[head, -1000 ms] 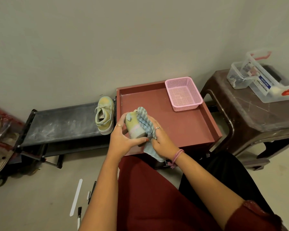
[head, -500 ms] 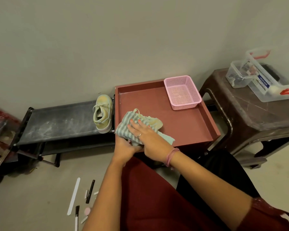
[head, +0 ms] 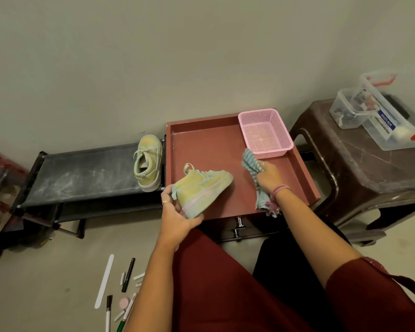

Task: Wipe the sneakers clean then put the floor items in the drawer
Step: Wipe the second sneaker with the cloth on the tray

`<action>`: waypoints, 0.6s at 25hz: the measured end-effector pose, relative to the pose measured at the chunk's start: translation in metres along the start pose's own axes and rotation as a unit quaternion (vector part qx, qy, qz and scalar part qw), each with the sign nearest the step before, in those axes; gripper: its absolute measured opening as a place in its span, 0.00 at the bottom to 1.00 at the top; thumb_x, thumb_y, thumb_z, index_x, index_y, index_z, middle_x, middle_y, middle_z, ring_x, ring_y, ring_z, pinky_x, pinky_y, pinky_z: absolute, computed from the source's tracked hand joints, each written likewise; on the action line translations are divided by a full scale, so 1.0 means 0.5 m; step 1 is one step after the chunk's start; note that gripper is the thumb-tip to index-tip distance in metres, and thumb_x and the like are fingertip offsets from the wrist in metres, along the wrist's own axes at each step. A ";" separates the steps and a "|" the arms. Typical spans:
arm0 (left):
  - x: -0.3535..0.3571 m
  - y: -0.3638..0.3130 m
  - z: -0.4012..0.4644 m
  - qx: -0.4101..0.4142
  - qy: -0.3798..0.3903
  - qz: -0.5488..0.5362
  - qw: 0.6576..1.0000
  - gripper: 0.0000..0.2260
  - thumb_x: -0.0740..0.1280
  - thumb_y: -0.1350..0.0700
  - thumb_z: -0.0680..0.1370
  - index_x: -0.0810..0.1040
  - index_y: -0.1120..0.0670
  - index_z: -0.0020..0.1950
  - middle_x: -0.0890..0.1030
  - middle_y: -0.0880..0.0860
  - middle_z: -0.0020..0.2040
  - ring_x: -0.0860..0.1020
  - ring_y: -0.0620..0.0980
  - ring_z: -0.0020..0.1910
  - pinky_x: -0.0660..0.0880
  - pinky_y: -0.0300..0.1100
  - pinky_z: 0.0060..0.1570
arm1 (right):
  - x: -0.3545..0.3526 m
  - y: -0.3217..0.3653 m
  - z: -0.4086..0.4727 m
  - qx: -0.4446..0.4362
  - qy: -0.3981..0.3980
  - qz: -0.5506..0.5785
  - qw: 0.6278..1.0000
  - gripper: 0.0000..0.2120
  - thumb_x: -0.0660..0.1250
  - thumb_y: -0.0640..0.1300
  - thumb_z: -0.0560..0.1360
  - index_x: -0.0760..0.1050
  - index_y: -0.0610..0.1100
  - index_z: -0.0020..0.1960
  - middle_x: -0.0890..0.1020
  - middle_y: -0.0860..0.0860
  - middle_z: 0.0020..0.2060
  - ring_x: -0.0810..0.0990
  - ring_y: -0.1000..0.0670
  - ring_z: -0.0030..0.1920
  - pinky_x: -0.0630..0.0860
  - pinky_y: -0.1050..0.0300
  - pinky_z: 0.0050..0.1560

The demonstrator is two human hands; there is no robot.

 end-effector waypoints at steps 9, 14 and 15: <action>0.021 -0.017 -0.003 0.018 0.016 0.015 1.000 0.44 0.72 0.79 0.62 0.62 0.47 0.67 0.75 0.50 0.60 0.79 0.41 0.55 0.78 0.38 0.49 | 0.208 0.140 -0.158 -0.231 0.157 -0.047 0.959 0.35 0.52 0.25 0.74 0.53 0.46 0.77 0.51 0.51 0.76 0.49 0.53 0.75 0.46 0.63 0.72; 0.024 -0.025 -0.011 0.025 0.018 0.018 0.999 0.46 0.71 0.79 0.63 0.61 0.42 0.69 0.72 0.48 0.64 0.77 0.40 0.59 0.77 0.37 0.52 | 0.184 0.077 -0.072 -0.258 0.122 -0.176 0.942 0.40 0.55 0.24 0.69 0.52 0.48 0.77 0.55 0.49 0.76 0.54 0.47 0.76 0.55 0.52 0.75; 0.026 -0.030 -0.011 0.027 0.020 0.023 0.999 0.46 0.71 0.79 0.63 0.61 0.43 0.69 0.71 0.49 0.65 0.76 0.40 0.60 0.76 0.36 0.52 | 0.184 0.064 -0.038 -0.227 0.129 -0.185 0.947 0.39 0.55 0.25 0.70 0.53 0.47 0.77 0.56 0.48 0.76 0.55 0.46 0.76 0.55 0.52 0.75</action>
Point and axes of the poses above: each hand's wrist, its own z-axis towards the middle knuckle, its own x-axis out of the palm, y = z × x, the point moved 9 cm from there along z, towards the middle knuckle
